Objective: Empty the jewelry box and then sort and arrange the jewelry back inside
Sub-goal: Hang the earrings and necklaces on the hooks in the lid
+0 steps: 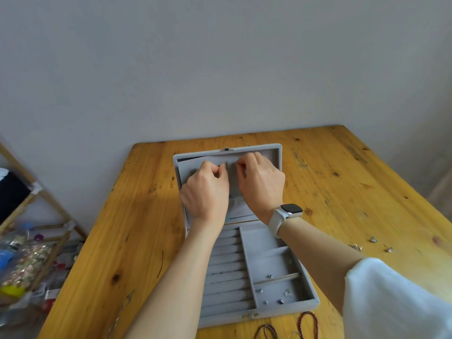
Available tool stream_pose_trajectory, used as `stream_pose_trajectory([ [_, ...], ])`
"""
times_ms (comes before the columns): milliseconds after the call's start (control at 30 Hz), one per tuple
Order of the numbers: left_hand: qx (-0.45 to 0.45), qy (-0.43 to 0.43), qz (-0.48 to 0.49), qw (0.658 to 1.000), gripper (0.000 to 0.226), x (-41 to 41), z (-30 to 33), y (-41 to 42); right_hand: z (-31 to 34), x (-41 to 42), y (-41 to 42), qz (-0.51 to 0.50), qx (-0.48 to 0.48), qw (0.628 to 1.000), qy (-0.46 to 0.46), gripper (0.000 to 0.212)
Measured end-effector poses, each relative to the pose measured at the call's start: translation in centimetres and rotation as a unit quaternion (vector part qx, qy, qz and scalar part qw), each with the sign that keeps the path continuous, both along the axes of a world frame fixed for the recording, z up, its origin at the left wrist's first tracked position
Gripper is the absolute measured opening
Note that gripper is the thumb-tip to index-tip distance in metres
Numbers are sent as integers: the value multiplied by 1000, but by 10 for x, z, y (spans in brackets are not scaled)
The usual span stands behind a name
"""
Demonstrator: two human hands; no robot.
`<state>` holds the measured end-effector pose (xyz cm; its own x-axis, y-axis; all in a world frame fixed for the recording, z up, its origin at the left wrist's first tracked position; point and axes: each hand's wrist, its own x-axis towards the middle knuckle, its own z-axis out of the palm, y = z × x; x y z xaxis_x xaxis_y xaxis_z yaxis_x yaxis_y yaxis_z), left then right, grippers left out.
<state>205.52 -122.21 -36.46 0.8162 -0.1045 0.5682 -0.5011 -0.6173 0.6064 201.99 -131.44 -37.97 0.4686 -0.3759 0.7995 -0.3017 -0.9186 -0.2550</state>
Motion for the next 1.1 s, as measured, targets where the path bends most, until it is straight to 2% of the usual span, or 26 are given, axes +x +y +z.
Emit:
stream_pose_trajectory([
  [100, 43, -42, 2, 998, 24, -1, -8, 2, -12, -7, 0, -1, -29, 999, 23, 19],
  [233, 51, -68, -30, 996, 15, -11, -23, 12, -26, -25, 5, 34, -29, 998, 39, 24],
  [367, 14, -60, -76, 995, 13, -32, -34, 37, -37, -61, 18, 104, 26, 993, 45, 23],
  [567, 44, -40, -165, 984, 15, -82, -51, 94, -48, -145, 52, 184, 145, 962, 138, 19],
  [733, 112, 31, -220, 969, 25, -138, -77, 141, -59, -209, 88, 150, 199, 934, 257, 15],
  [867, 146, 28, -212, 966, 34, -170, -98, 163, -66, -226, 103, 81, 202, 909, 356, 37],
  [967, 162, 16, -188, 968, 26, -182, -103, 170, -66, -219, 106, 46, 174, 910, 375, 34],
  [1100, 216, 62, -192, 955, 28, -190, -112, 177, -67, -213, 112, 46, 171, 912, 369, 21],
])
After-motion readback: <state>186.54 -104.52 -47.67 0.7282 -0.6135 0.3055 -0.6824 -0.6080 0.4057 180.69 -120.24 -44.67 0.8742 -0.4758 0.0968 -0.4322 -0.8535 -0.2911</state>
